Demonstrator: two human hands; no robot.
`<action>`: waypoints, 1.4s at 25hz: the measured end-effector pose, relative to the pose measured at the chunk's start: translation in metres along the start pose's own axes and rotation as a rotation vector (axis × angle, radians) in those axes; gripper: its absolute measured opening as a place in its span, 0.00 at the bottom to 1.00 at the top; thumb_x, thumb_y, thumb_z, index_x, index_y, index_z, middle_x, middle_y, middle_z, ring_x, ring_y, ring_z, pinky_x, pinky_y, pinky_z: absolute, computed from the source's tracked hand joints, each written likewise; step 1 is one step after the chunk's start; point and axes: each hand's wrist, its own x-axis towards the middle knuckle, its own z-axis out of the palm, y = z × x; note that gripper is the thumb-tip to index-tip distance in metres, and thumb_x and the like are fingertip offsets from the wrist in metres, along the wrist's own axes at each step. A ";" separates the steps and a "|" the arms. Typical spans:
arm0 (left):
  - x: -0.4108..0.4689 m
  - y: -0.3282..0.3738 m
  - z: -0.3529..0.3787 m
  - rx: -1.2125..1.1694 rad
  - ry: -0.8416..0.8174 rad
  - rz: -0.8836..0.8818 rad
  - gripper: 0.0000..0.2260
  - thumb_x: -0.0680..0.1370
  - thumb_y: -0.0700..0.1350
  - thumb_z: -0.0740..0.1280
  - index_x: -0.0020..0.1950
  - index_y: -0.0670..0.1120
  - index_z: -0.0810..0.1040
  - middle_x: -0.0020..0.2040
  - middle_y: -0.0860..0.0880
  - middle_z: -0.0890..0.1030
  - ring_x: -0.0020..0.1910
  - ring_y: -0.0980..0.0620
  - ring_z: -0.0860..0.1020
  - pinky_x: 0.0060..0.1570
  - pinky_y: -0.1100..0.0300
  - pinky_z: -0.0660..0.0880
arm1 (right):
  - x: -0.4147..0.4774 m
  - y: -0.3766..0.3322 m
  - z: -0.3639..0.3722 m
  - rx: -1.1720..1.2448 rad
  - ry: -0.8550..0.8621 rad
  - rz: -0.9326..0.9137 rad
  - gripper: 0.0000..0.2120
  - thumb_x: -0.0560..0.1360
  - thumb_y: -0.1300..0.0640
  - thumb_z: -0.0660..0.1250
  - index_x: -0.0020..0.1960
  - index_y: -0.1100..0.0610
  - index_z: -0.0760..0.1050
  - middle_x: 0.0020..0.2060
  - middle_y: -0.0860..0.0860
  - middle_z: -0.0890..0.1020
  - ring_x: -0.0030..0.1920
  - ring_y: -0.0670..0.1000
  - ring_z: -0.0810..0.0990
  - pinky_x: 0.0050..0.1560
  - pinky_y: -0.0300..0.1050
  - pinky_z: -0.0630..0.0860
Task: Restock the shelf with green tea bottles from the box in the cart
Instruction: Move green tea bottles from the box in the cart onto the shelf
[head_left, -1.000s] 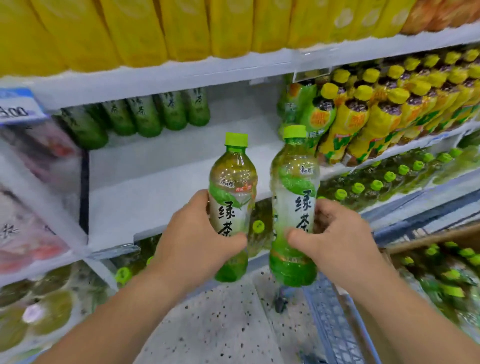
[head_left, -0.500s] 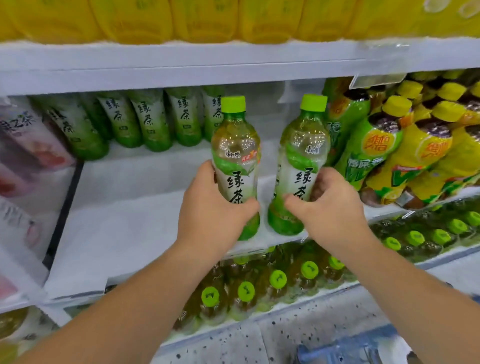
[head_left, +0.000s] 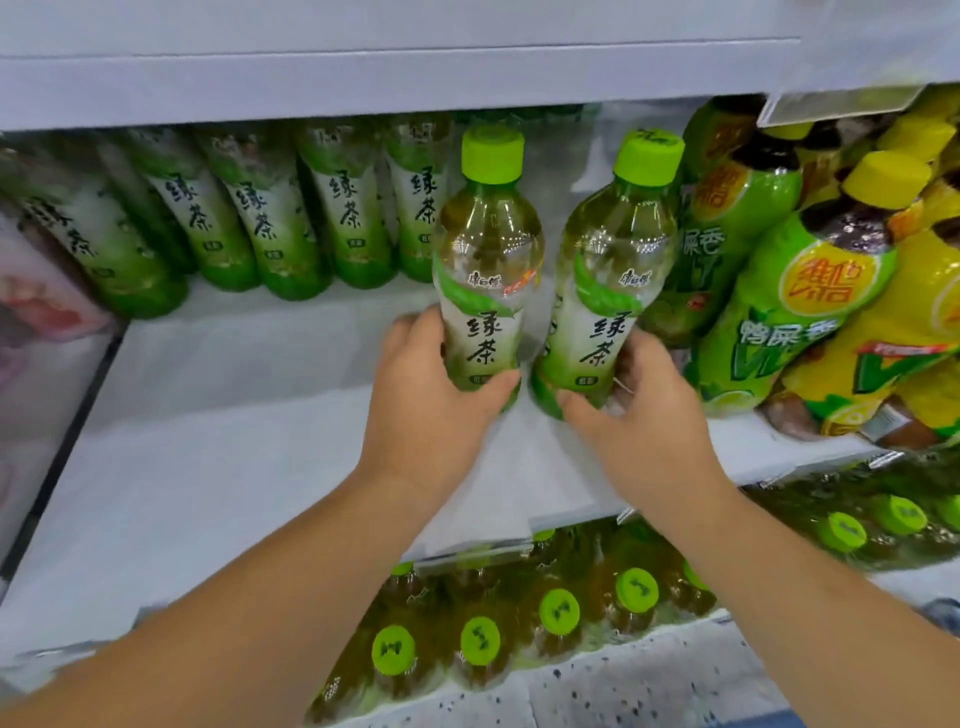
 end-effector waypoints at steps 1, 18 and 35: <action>0.001 -0.003 0.002 0.027 -0.011 -0.001 0.24 0.68 0.50 0.80 0.61 0.53 0.77 0.53 0.55 0.74 0.51 0.58 0.77 0.52 0.67 0.75 | 0.001 0.004 0.002 -0.020 -0.010 -0.006 0.23 0.70 0.54 0.78 0.61 0.47 0.72 0.50 0.39 0.81 0.50 0.38 0.80 0.50 0.32 0.76; 0.100 -0.018 0.056 0.070 0.140 -0.004 0.27 0.69 0.51 0.80 0.61 0.46 0.72 0.57 0.46 0.81 0.58 0.44 0.79 0.57 0.46 0.78 | 0.118 0.035 0.051 0.061 0.182 -0.047 0.16 0.74 0.58 0.74 0.59 0.52 0.75 0.46 0.45 0.83 0.49 0.47 0.83 0.52 0.42 0.79; 0.114 -0.027 0.074 0.316 0.191 0.174 0.30 0.80 0.49 0.69 0.77 0.42 0.62 0.71 0.43 0.70 0.70 0.43 0.70 0.63 0.51 0.71 | 0.165 0.042 0.046 -0.029 0.092 -0.107 0.18 0.73 0.49 0.75 0.61 0.49 0.78 0.53 0.45 0.83 0.53 0.48 0.80 0.61 0.44 0.74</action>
